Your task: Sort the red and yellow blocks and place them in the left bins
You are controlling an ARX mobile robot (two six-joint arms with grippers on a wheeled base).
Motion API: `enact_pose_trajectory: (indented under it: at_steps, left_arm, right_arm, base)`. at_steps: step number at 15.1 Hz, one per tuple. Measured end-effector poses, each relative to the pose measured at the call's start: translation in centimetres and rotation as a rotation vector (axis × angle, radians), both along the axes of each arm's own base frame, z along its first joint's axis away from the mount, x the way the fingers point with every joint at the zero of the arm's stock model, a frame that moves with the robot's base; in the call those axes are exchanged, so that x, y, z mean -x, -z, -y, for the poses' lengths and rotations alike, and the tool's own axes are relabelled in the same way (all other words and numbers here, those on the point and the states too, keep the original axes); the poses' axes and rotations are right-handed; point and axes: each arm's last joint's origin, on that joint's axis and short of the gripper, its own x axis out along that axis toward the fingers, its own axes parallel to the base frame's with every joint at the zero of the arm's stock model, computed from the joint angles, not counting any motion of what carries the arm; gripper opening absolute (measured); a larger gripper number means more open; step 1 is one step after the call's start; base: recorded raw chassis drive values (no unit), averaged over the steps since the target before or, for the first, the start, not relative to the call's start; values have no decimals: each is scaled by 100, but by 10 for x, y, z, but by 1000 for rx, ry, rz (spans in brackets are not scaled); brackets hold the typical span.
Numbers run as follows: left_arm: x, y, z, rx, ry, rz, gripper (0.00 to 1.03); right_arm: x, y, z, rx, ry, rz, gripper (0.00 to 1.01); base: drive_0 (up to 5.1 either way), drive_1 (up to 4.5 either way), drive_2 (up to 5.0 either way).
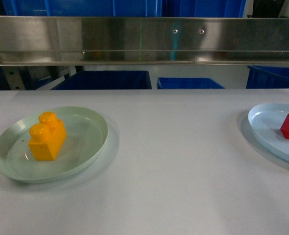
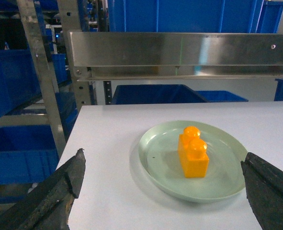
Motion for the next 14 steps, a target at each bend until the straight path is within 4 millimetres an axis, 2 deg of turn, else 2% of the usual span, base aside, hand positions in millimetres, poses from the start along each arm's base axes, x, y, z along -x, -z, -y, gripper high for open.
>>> enact_pose_trajectory:
  at_steps: [6, 8, 9, 11, 12, 13, 14]
  left_arm:
    - [-1, -3, -2, 2, -22, 28, 98]
    - [-13, -23, -2, 27, -44, 72, 98]
    - [-23, -41, 3, 31, -2, 91, 98]
    - [-60, -77, 9, 22, 65, 87, 98]
    - [-98, -86, 13, -4, 94, -11, 98]
    - [-126, -80, 17, -15, 118, -103, 98]
    - [-153, -66, 19, -12, 162, -247, 98]
  right_arm:
    - [0, 0, 0, 0, -9, -3, 98]
    - [-9, -4, 4, -38, -16, -73, 98]
    - [-20, -18, 5, -60, -15, -74, 98]
    - [-60, -59, 5, -81, -36, -37, 98]
    - [-100, -74, 5, -102, -21, -86, 98]
    - [-132, -72, 4, -116, -12, -155, 98]
    - [-162, -60, 0, -119, -20, -246, 98]
  base:
    - [0, 0, 0]
    - [0, 0, 0]
    - [0, 0, 0]
    - [0, 0, 0]
    - [0, 0, 0]
    - [0, 0, 0]
    - [0, 0, 0]
